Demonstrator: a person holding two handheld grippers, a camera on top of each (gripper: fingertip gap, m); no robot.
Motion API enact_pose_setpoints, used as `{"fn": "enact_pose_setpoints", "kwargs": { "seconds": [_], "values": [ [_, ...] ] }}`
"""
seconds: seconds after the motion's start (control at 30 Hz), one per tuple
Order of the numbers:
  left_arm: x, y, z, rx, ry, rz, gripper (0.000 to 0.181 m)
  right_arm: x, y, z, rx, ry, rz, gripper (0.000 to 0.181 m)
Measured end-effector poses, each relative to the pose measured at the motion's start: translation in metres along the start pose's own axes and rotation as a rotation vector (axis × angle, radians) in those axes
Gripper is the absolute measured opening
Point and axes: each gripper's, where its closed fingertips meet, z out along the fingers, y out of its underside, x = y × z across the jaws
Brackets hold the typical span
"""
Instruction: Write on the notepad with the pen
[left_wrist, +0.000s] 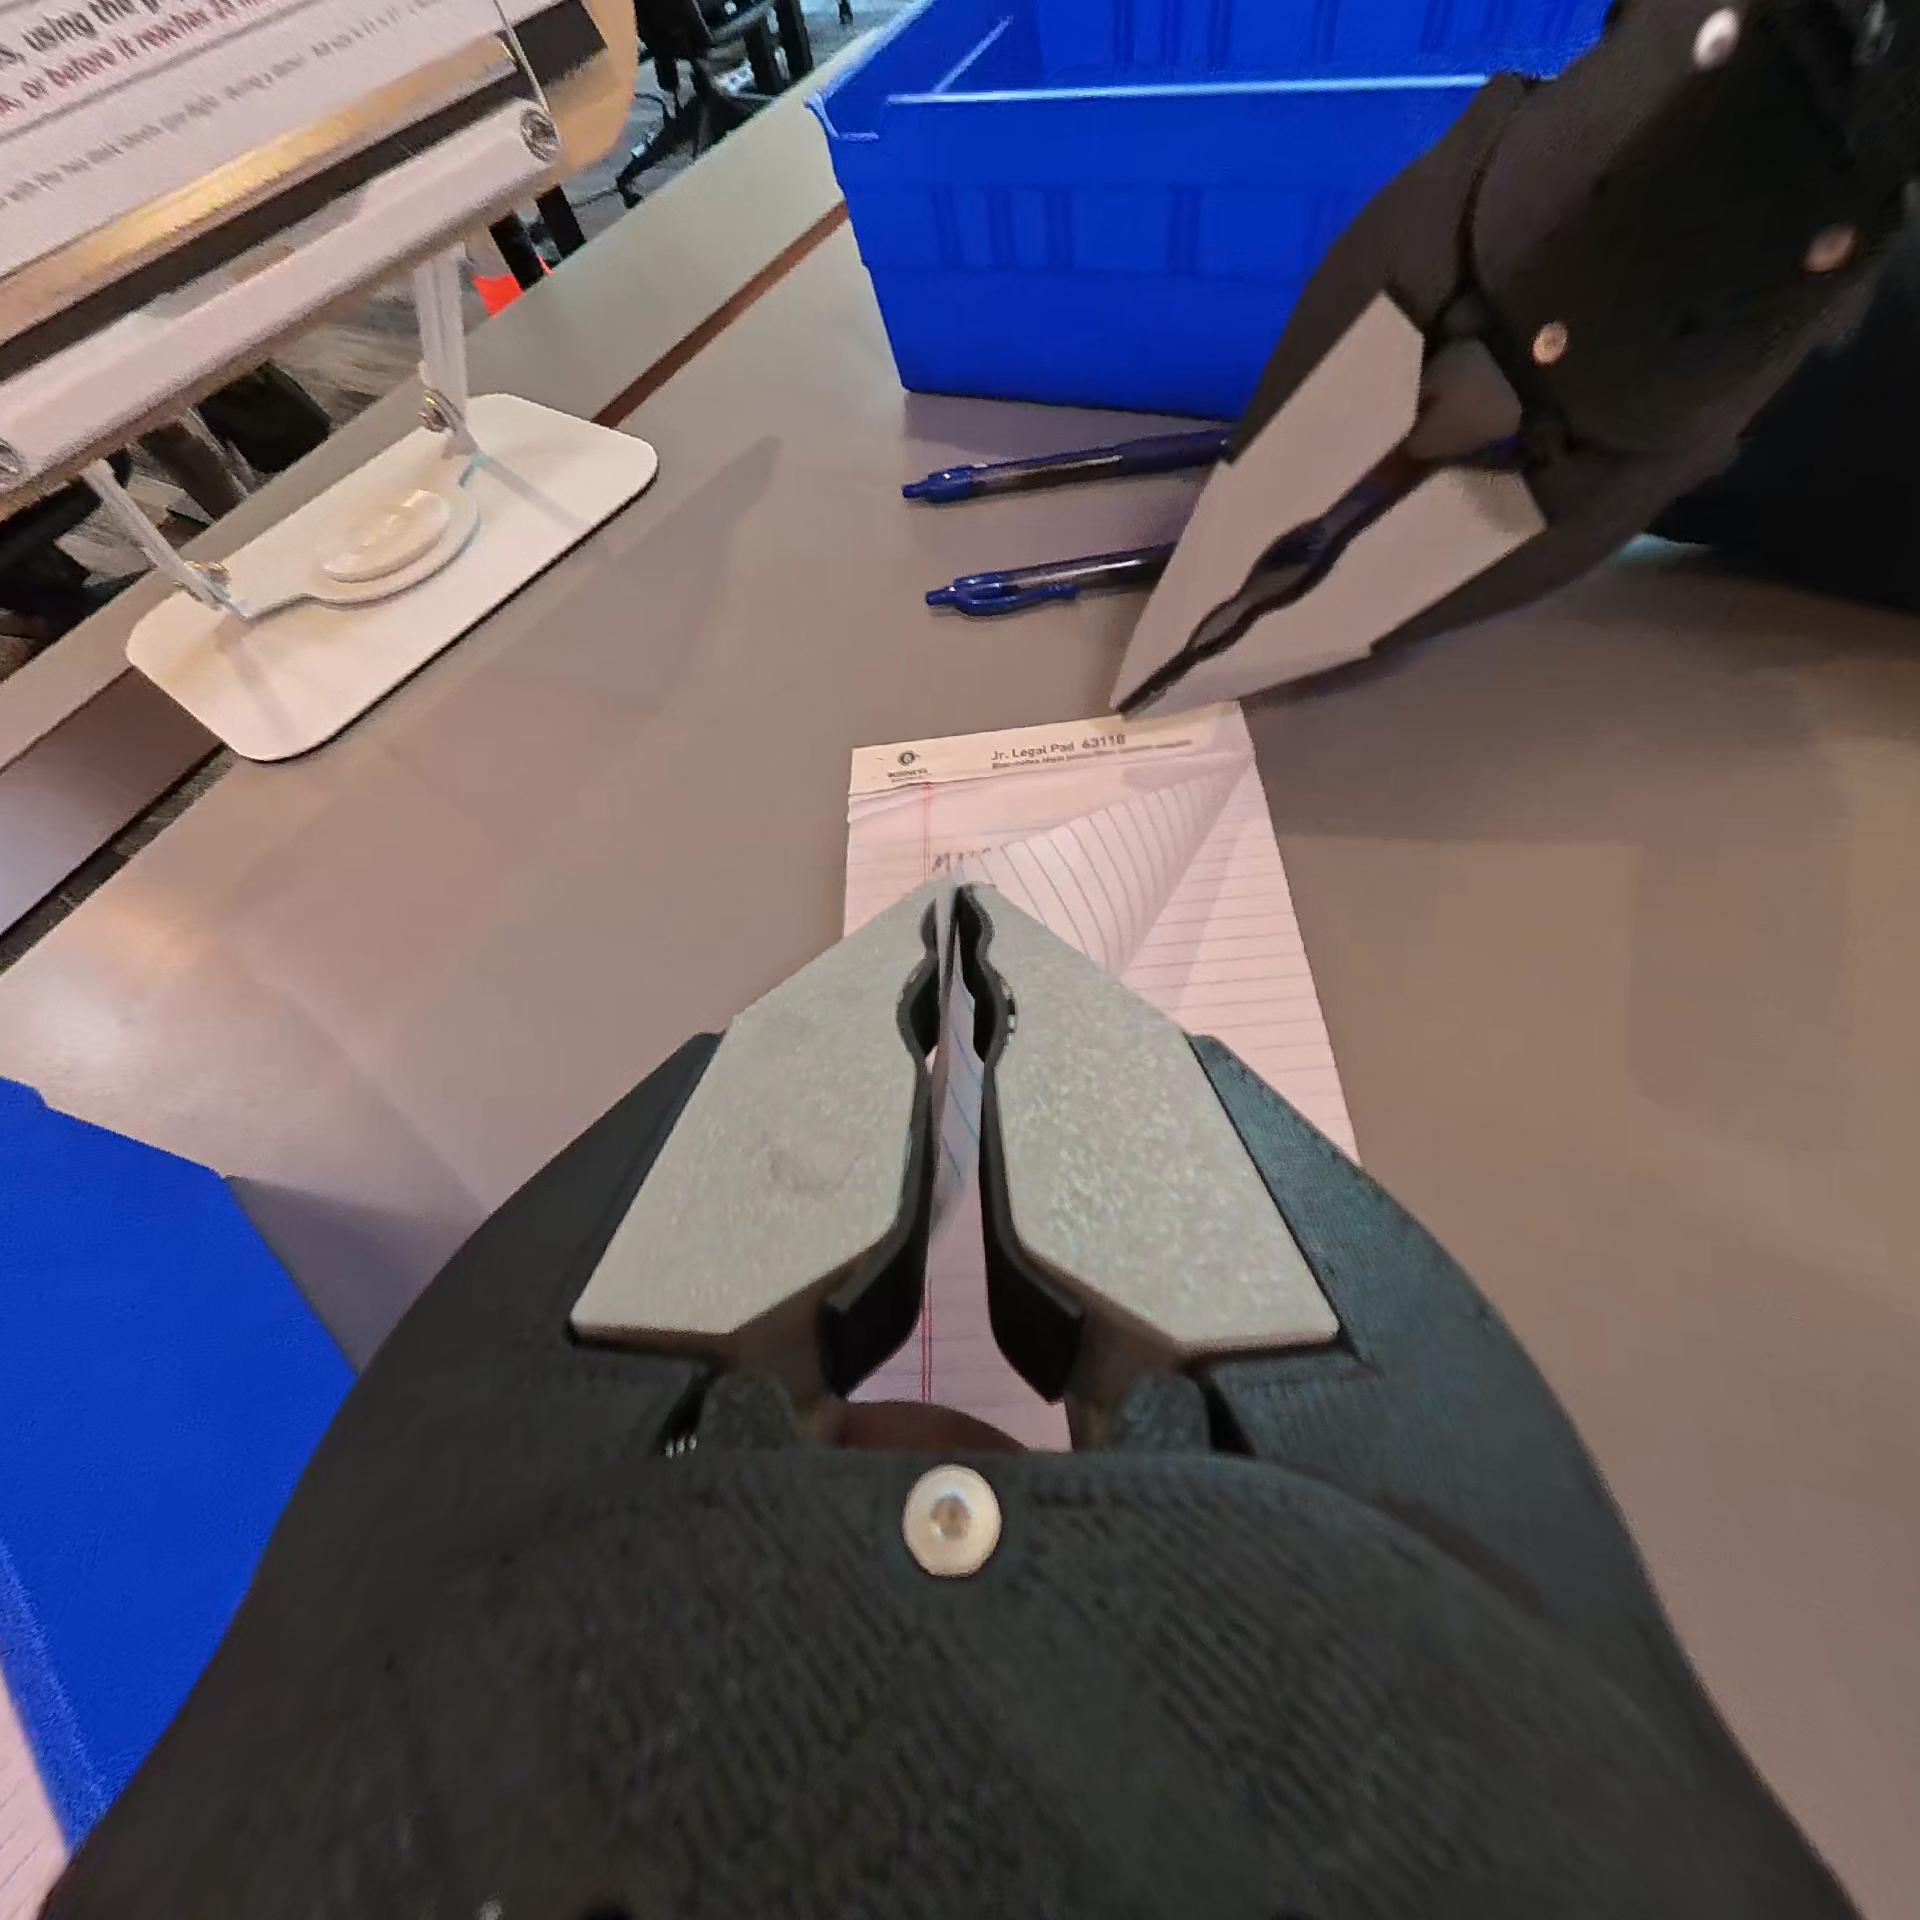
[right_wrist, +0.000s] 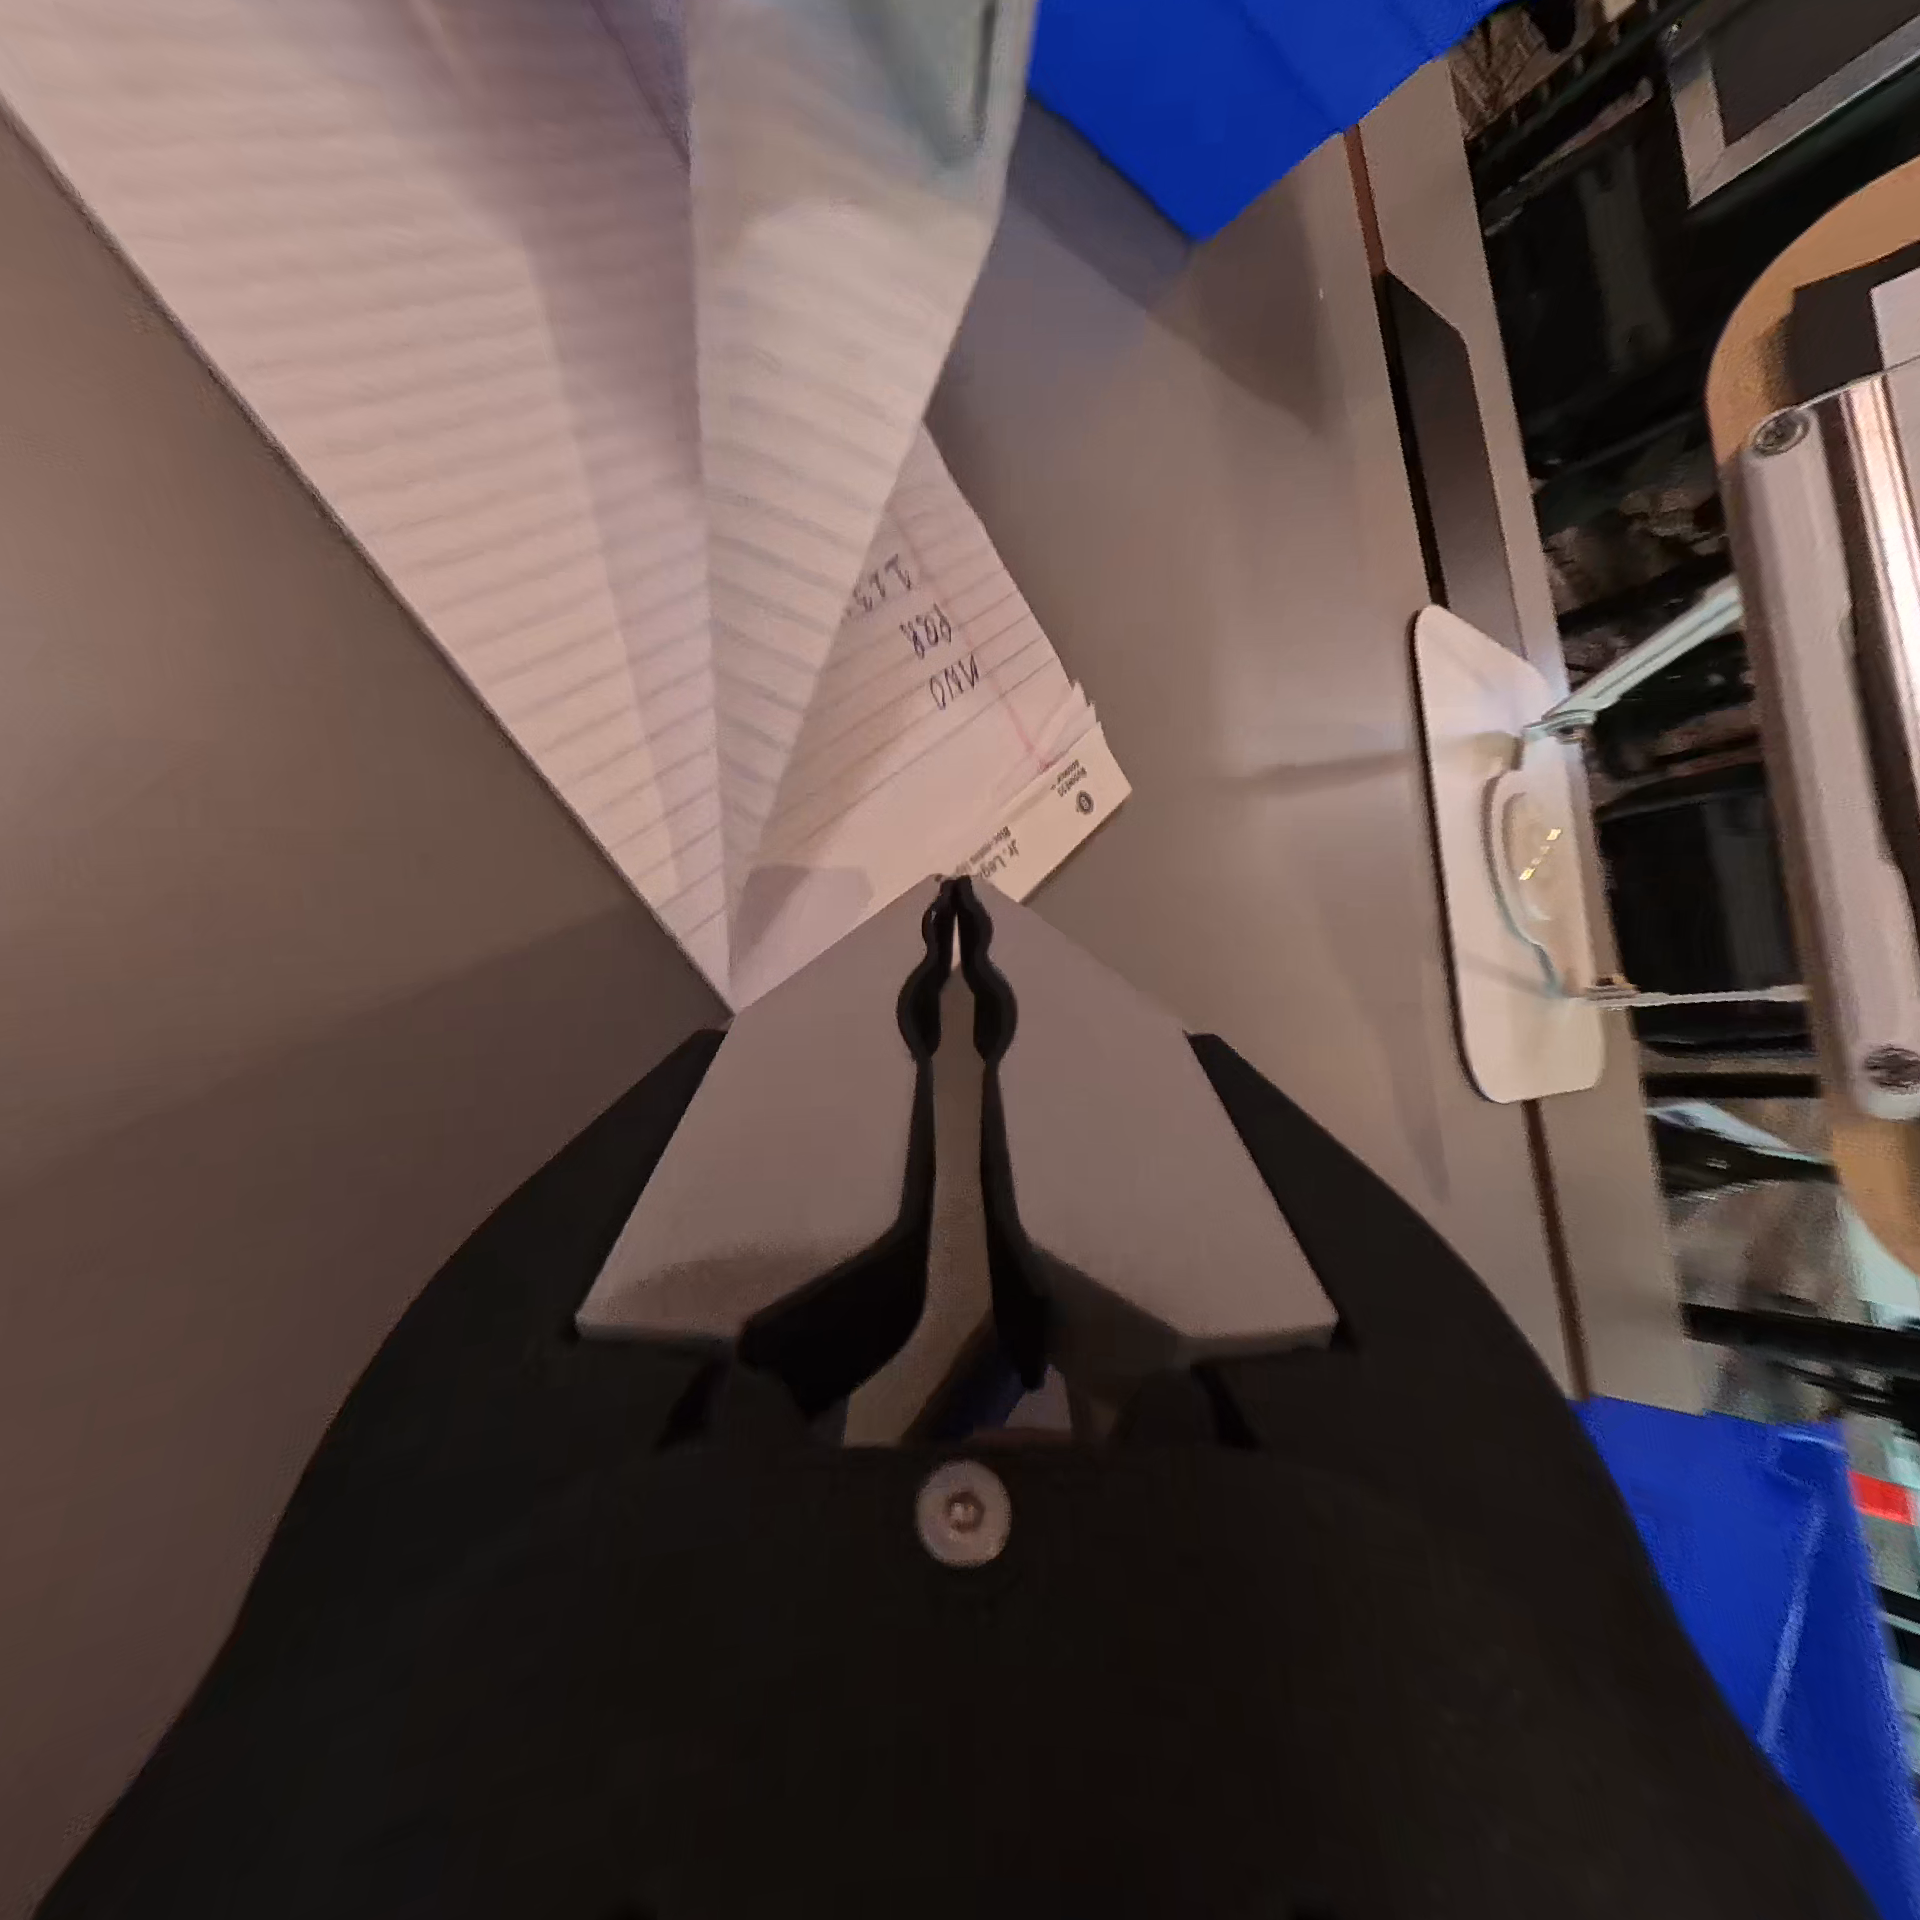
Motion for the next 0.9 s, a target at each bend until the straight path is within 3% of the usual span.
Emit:
{"fn": "enact_pose_setpoints", "kwargs": {
  "seconds": [0.17,0.5,0.73,0.9],
  "values": [
    [-0.008,0.0,0.001,0.009,-0.04,-0.014,0.0,-0.01,0.013,0.006,-0.081,0.023,-0.12,0.0],
    [-0.009,0.001,0.001,0.006,-0.035,-0.022,0.0,-0.012,0.014,0.005,-0.061,0.17,-0.347,0.0],
    [-0.01,0.003,0.002,-0.014,-0.054,0.003,0.0,-0.023,0.013,-0.004,-0.031,0.117,-0.158,0.0],
    [-0.005,0.0,-0.004,-0.006,-0.021,-0.001,0.0,-0.041,0.0,-0.009,-0.002,0.086,-0.164,0.0]
  ]
}}
